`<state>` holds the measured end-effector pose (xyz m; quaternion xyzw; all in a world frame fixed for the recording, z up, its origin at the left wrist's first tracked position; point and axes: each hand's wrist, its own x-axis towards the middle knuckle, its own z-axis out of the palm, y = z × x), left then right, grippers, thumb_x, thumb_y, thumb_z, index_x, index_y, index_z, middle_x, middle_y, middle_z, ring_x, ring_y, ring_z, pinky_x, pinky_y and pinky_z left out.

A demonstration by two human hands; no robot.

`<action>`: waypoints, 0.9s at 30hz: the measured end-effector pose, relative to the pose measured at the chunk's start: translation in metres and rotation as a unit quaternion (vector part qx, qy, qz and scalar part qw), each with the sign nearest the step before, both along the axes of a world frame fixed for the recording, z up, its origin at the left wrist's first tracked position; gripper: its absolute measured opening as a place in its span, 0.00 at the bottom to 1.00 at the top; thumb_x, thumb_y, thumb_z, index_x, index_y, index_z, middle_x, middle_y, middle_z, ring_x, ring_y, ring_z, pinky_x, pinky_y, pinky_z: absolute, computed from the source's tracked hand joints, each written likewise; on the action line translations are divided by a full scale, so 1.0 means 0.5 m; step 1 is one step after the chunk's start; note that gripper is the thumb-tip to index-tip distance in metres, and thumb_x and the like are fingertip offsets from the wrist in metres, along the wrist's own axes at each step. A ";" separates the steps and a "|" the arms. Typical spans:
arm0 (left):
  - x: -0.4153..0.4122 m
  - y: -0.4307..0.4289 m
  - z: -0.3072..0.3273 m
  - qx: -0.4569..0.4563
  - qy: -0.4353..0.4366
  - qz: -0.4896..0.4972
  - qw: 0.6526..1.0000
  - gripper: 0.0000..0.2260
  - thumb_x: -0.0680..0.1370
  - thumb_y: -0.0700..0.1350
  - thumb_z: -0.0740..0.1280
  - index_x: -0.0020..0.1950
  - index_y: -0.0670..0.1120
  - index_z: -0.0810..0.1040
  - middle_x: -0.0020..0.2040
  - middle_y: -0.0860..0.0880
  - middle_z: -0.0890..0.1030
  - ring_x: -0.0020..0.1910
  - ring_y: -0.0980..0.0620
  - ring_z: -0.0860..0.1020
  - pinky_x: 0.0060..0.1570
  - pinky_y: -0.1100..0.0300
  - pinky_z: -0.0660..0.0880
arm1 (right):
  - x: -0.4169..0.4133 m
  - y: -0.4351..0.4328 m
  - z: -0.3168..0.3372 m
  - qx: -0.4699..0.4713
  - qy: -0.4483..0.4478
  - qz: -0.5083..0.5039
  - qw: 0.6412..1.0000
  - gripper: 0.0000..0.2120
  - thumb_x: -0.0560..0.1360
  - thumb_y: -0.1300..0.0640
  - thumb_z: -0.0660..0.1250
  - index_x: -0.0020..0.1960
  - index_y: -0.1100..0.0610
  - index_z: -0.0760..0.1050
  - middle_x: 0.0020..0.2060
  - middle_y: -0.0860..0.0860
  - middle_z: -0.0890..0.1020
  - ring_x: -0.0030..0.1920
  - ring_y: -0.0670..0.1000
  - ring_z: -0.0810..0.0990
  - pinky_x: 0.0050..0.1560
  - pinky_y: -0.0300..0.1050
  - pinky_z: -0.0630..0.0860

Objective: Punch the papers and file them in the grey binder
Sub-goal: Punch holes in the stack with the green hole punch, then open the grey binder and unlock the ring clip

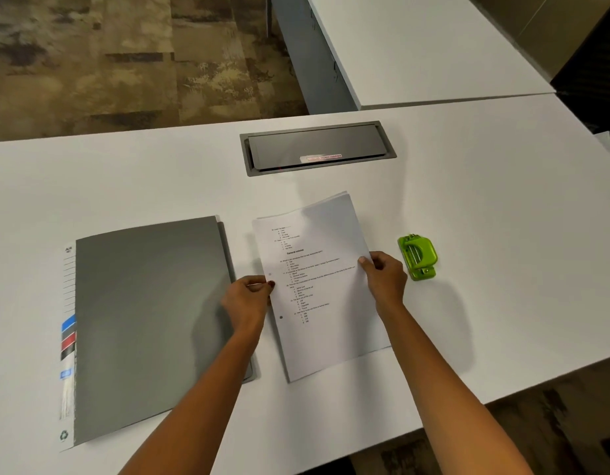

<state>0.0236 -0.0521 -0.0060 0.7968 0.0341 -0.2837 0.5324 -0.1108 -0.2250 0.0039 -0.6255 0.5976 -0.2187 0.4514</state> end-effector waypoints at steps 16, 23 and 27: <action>-0.021 -0.012 -0.034 0.073 -0.082 -0.029 0.994 0.03 0.75 0.38 0.69 0.48 0.40 0.79 0.42 0.45 0.81 0.42 0.47 0.81 0.45 0.49 0.81 | 0.016 0.012 -0.046 -0.038 0.064 -0.019 0.997 0.07 0.72 0.65 0.66 0.49 0.64 0.78 0.42 0.56 0.82 0.42 0.54 0.78 0.46 0.45 0.75; -0.024 -0.006 -0.028 0.083 -0.112 -0.043 0.989 0.04 0.77 0.39 0.67 0.50 0.40 0.78 0.43 0.46 0.79 0.42 0.47 0.80 0.44 0.48 0.81 | 0.019 0.025 -0.062 -0.045 0.086 -0.038 0.995 0.14 0.73 0.63 0.67 0.58 0.63 0.76 0.55 0.59 0.76 0.56 0.57 0.74 0.55 0.43 0.69; -0.028 0.002 -0.022 0.103 -0.141 -0.055 0.983 0.07 0.78 0.40 0.66 0.54 0.40 0.78 0.49 0.43 0.81 0.42 0.50 0.78 0.46 0.52 0.81 | 0.019 0.055 -0.051 -0.101 0.086 -0.056 0.990 0.17 0.74 0.63 0.68 0.62 0.60 0.74 0.58 0.58 0.73 0.60 0.56 0.71 0.54 0.37 0.67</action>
